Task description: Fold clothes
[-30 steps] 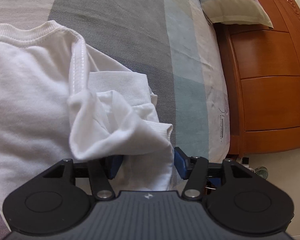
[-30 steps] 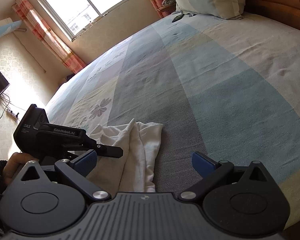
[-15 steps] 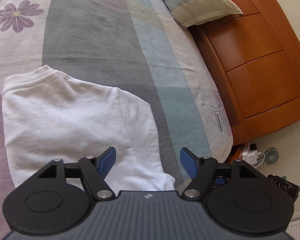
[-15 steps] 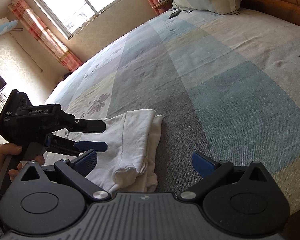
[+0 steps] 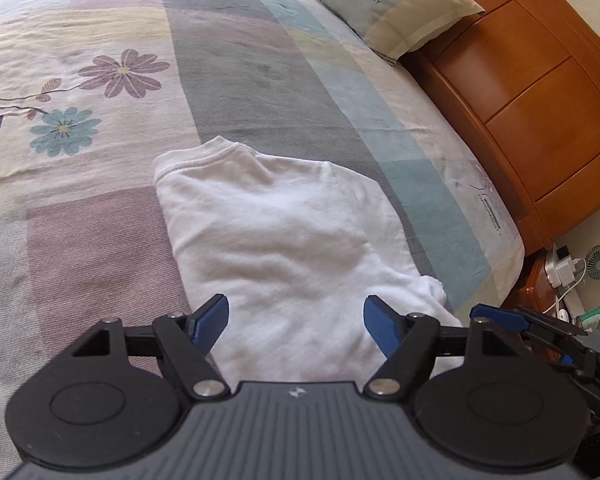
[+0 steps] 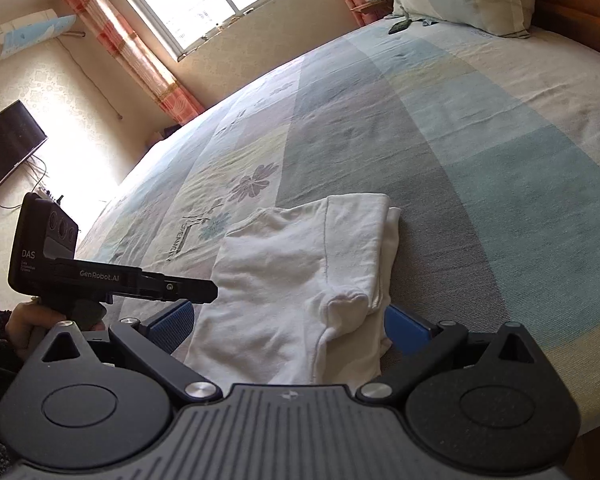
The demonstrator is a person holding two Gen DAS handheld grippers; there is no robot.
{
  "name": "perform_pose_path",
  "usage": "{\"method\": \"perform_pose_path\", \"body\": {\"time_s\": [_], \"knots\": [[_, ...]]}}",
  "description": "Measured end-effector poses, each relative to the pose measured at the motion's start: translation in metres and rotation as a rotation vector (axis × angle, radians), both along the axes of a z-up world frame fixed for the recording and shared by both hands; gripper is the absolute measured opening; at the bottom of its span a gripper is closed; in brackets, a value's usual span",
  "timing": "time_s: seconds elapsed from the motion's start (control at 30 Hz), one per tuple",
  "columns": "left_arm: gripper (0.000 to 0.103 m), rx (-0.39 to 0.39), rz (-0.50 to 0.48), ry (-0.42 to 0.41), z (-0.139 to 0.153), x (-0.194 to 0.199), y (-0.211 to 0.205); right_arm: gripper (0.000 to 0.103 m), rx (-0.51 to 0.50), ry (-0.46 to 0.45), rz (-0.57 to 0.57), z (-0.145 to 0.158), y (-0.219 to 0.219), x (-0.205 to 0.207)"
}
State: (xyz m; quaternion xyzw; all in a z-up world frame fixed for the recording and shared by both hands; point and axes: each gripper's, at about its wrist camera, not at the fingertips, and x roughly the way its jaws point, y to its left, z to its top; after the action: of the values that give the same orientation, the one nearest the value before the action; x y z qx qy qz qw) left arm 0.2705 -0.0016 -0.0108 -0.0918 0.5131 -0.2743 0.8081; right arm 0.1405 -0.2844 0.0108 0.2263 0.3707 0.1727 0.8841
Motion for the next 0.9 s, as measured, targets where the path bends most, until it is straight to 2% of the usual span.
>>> {"method": "perform_pose_path", "body": {"time_s": [0.07,0.13,0.27,0.4,0.47,0.57,0.67,0.73,0.83,0.9], "knots": [[0.075,0.082,0.026,-0.040,0.001,-0.004,0.010,0.103,0.013,0.007,0.063,0.000,0.024,0.003],[0.075,0.131,0.041,-0.071,0.002,-0.007,0.022,0.103,0.031,0.030,0.127,-0.003,0.051,0.007],[0.078,0.089,0.061,-0.091,0.000,-0.016,0.054,0.103,0.028,0.067,0.227,-0.016,0.108,0.015],[0.079,0.043,0.100,-0.049,-0.015,-0.021,0.081,0.103,-0.014,0.230,0.204,-0.055,0.143,0.020],[0.079,0.014,0.109,-0.030,-0.020,-0.022,0.092,0.103,-0.045,0.241,0.199,-0.062,0.150,0.012],[0.079,-0.028,0.117,-0.035,-0.020,-0.020,0.104,0.103,-0.062,0.243,0.177,-0.045,0.152,0.009],[0.079,-0.055,0.120,-0.045,-0.018,-0.014,0.111,0.103,-0.016,0.170,0.139,-0.023,0.153,0.014],[0.079,-0.061,0.119,-0.048,-0.018,-0.009,0.113,0.103,-0.011,0.177,0.147,-0.024,0.163,0.020],[0.079,-0.033,0.111,-0.057,-0.019,-0.004,0.113,0.103,-0.101,0.288,0.140,-0.045,0.184,0.028],[0.079,-0.033,0.101,-0.059,-0.020,-0.002,0.114,0.103,-0.114,0.267,0.130,-0.038,0.182,0.021]]}}
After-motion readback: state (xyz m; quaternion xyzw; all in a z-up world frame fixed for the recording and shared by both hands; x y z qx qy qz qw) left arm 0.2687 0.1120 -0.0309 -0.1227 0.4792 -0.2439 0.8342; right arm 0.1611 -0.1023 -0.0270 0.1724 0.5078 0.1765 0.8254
